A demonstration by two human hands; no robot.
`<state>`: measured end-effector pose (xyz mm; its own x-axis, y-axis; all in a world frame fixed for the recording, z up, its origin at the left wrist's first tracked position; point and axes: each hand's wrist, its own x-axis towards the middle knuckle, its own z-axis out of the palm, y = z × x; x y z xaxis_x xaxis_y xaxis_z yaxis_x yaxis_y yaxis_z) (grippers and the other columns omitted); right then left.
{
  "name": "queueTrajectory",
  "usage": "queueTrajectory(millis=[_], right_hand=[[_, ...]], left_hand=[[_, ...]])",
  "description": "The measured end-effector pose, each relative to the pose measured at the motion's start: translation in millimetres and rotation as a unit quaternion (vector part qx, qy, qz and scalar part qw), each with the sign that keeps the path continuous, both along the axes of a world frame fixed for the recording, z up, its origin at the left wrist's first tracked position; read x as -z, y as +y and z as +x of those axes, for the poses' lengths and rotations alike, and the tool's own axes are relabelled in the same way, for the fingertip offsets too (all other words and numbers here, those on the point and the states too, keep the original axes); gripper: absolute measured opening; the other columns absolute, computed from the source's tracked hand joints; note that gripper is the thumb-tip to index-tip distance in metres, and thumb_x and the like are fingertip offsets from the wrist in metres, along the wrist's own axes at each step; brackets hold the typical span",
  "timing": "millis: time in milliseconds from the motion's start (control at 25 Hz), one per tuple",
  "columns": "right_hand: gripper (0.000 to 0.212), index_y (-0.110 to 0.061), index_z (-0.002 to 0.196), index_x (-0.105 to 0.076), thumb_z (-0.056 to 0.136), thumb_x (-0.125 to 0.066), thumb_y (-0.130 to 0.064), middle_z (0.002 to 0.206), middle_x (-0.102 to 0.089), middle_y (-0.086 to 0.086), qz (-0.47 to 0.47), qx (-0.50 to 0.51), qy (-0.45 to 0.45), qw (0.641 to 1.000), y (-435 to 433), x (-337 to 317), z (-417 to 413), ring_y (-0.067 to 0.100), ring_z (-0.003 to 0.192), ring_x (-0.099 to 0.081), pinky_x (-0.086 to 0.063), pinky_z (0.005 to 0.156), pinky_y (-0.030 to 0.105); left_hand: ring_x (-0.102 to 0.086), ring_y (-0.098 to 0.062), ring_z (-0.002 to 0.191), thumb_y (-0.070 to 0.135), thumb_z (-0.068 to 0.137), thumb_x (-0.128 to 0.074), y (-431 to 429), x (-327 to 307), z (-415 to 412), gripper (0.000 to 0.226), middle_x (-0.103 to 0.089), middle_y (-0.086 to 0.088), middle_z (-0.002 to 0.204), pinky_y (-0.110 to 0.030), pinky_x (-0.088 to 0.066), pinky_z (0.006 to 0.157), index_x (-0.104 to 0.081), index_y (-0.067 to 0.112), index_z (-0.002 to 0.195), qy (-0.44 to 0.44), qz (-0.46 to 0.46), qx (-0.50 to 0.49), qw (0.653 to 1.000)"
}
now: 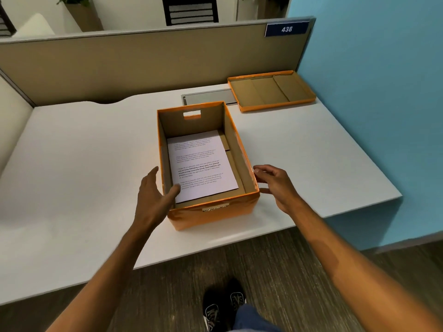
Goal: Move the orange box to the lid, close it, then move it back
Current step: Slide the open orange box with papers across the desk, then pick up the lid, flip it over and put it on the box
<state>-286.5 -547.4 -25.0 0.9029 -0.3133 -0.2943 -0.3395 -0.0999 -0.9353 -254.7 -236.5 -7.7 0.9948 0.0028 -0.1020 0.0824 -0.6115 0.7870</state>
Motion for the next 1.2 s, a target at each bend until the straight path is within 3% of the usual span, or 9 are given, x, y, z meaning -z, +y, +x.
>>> queueTrajectory(millis=[120,280,440,640,840,1200], right_hand=[[0.033,-0.015,0.126,-0.065,0.097,-0.058,-0.029,0.119,-0.069,0.005,-0.011,0.021,-0.02,1.0,-7.2,-3.4,4.8,0.021,0.109,-0.066,-0.056,0.089,0.041],[0.029,-0.018,0.122,-0.068,0.096,-0.06,-0.029,0.113,-0.071,0.001,-0.012,0.038,-0.041,0.998,-26.3,-10.6,10.8,0.018,0.106,-0.067,-0.058,0.088,0.038],[0.029,-0.015,0.121,-0.068,0.095,-0.061,-0.026,0.112,-0.072,0.004,-0.015,0.063,-0.055,0.996,-59.1,-20.4,23.8,0.02,0.103,-0.069,-0.058,0.088,0.038],[0.026,-0.011,0.118,-0.069,0.094,-0.061,-0.019,0.107,-0.073,0.009,-0.009,0.089,-0.057,0.994,-120.4,-28.3,63.5,0.024,0.097,-0.073,-0.058,0.083,0.035],[0.027,-0.01,0.119,-0.069,0.095,-0.06,-0.017,0.108,-0.072,0.01,-0.021,0.087,-0.051,0.995,-198.6,-24.8,130.4,0.022,0.096,-0.073,-0.06,0.082,0.036],[0.024,-0.011,0.112,-0.07,0.089,-0.061,-0.014,0.1,-0.072,0.009,-0.023,0.119,-0.007,0.993,-330.6,18.2,270.4,0.027,0.095,-0.072,-0.06,0.085,0.043]], left_hand=[[-0.04,-0.033,0.137,0.05,0.079,-0.058,-21.2,-16.1,8.1,0.079,-0.039,-0.011,0.154,-0.049,-0.037,0.107,-0.036,0.015,0.147,-0.082,0.017,0.04,0.996],[-0.046,-0.031,0.134,0.045,0.083,-0.057,-61.7,-30.3,26.6,0.066,-0.047,-0.01,0.149,-0.048,-0.04,0.106,-0.046,0.016,0.142,-0.118,-0.001,0.09,0.989],[-0.048,-0.027,0.131,0.044,0.085,-0.055,-116.0,-40.6,51.6,0.064,-0.049,-0.01,0.147,-0.05,-0.044,0.105,-0.045,0.018,0.143,-0.108,-0.028,0.149,0.983],[-0.049,-0.024,0.13,0.033,0.091,-0.061,-207.6,-52.5,100.8,0.061,-0.046,-0.011,0.15,-0.036,-0.046,0.098,-0.042,0.015,0.146,-0.093,-0.083,0.193,0.973],[-0.053,-0.023,0.127,0.028,0.091,-0.061,-299.4,-48.2,169.7,0.057,-0.049,-0.009,0.148,-0.028,-0.042,0.09,-0.045,0.013,0.144,-0.072,-0.096,0.175,0.977],[-0.054,-0.03,0.125,0.025,0.089,-0.064,-392.3,10.2,295.3,0.059,-0.051,-0.014,0.144,-0.036,-0.046,0.094,-0.043,0.01,0.143,0.037,-0.108,0.036,0.993]])
